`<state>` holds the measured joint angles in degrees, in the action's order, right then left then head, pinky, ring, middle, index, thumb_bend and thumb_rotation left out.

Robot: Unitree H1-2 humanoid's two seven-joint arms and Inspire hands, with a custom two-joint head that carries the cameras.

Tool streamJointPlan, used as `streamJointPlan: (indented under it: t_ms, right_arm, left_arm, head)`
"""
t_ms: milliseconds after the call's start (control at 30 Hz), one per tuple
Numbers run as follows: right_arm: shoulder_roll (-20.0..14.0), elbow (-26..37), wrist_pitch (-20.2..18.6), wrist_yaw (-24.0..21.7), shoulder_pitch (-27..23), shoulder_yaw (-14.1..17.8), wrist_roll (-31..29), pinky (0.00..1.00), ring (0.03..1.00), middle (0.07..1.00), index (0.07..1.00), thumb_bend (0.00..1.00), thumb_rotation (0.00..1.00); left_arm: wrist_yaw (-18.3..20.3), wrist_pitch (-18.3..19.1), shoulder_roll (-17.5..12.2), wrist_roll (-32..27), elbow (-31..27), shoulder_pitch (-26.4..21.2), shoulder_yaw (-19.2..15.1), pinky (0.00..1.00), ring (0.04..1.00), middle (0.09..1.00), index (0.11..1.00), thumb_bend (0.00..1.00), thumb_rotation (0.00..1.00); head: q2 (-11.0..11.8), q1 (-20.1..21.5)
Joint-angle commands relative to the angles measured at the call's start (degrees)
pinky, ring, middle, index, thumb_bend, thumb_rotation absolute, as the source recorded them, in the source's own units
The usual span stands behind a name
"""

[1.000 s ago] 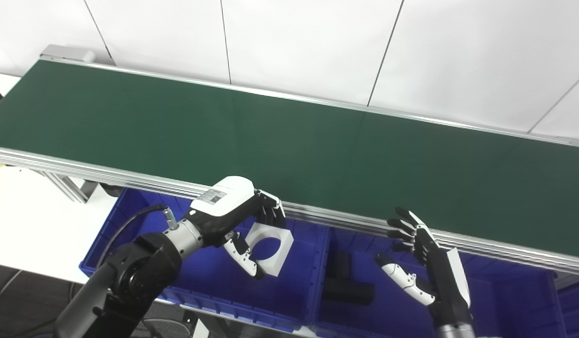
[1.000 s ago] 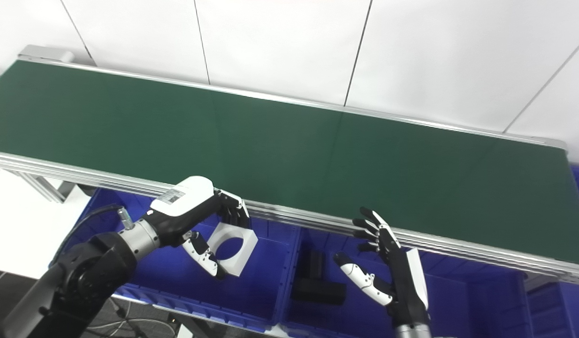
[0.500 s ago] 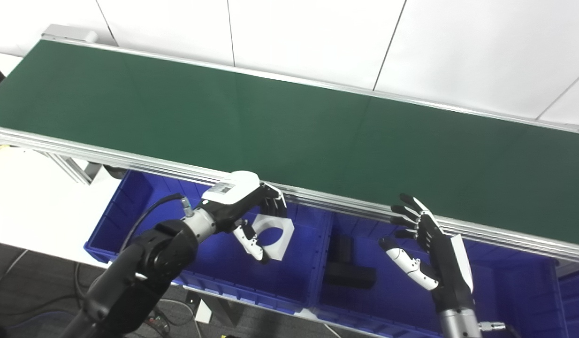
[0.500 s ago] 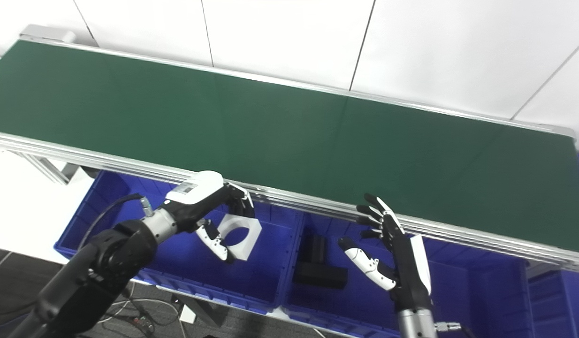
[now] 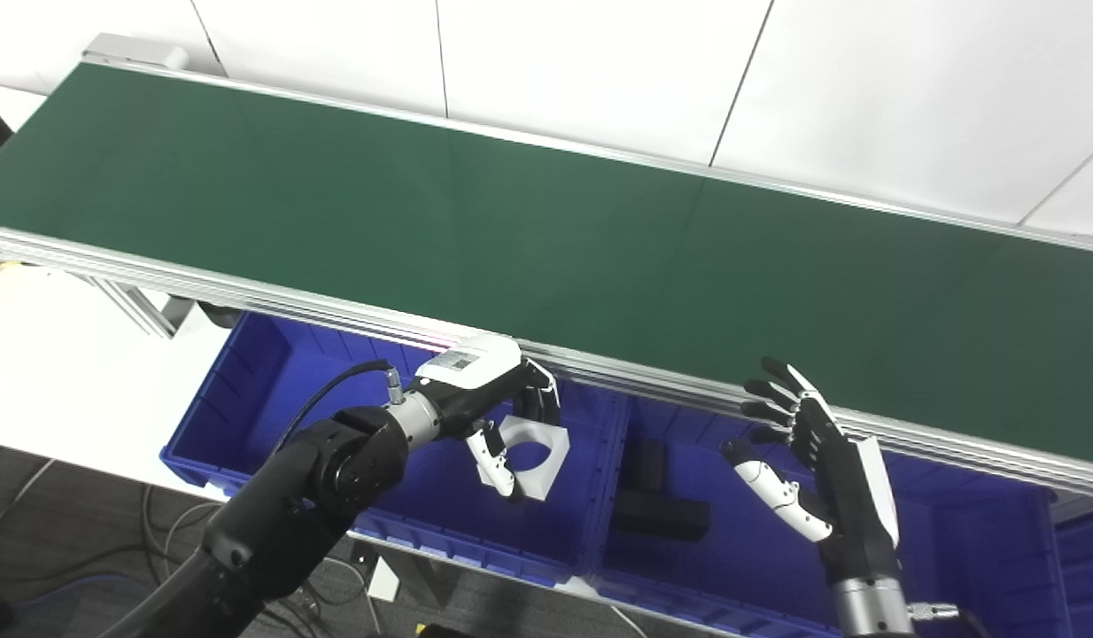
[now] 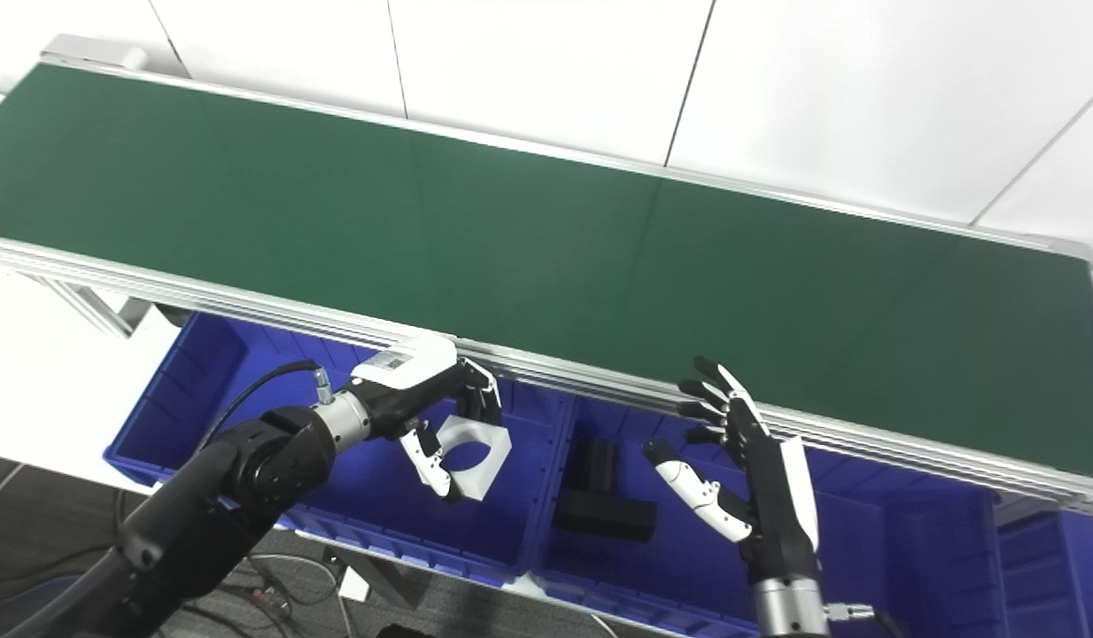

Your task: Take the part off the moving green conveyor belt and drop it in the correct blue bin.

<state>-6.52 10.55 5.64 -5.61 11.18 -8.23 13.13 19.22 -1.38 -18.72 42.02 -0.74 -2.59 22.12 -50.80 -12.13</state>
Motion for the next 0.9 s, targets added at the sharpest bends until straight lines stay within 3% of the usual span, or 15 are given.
streamJointPlan:
  t_ms: [0, 300, 567, 600, 667, 733, 867]
  right_arm:
    - [-0.1, 2.2, 0.0, 0.1, -0.7, 0.2, -0.4, 0.63, 0.740, 0.800, 0.880, 0.60, 0.55]
    - [0.0, 2.4, -0.2, 0.1, -0.7, 0.1, -0.1, 0.63, 0.738, 0.797, 0.879, 0.60, 0.55]
    - [0.0, 2.1, 0.3, 0.0, -0.7, 0.1, -0.7, 0.63, 0.740, 0.799, 0.885, 0.60, 0.54]
    - [0.0, 2.1, 0.3, 0.0, -0.7, 0.1, -0.8, 0.63, 0.740, 0.798, 0.886, 0.61, 0.55]
    - [0.0, 2.2, 0.1, 0.1, -0.7, 0.2, -0.5, 0.64, 0.739, 0.798, 0.885, 0.62, 0.56]
    - [0.0, 2.3, -0.1, 0.1, -0.6, 0.2, -0.5, 0.64, 0.743, 0.800, 0.886, 0.62, 0.55]
    - [0.0, 2.3, -0.2, 0.1, -0.5, 0.1, -0.3, 0.64, 0.742, 0.799, 0.887, 0.60, 0.54]
  left_arm:
    - [-1.0, -0.2, -0.3, 1.1, -1.0, -1.6, 0.3, 0.64, 0.552, 0.497, 0.483, 0.52, 0.00]
    - [-0.5, 0.0, -1.0, 2.5, -1.8, -1.9, 0.9, 0.66, 0.566, 0.500, 0.483, 0.52, 0.00]
    - [0.6, 1.5, -1.7, 4.6, -3.3, -2.0, 1.1, 0.69, 0.645, 0.498, 0.498, 0.52, 0.00]
    - [0.8, 1.8, -1.7, 4.9, -3.5, -2.1, 1.1, 0.71, 0.672, 0.606, 0.608, 0.68, 0.08]
    - [2.1, 3.0, -1.8, 5.8, -4.1, -2.2, 1.3, 0.75, 0.707, 0.686, 0.690, 0.78, 0.16]
    - [2.7, 3.6, -1.9, 6.4, -4.5, -2.3, 1.3, 0.78, 0.747, 0.744, 0.751, 0.84, 0.24]
    - [3.3, 4.4, -2.0, 7.2, -4.8, -2.3, 1.3, 0.80, 0.775, 0.774, 0.790, 0.88, 0.29]
  head:
    - [0.0, 0.0]
    - [0.1, 0.1]
    - [0.4, 0.5]
    - [0.4, 0.5]
    - [0.4, 0.6]
    - [0.5, 0.6]
    - [0.6, 0.6]
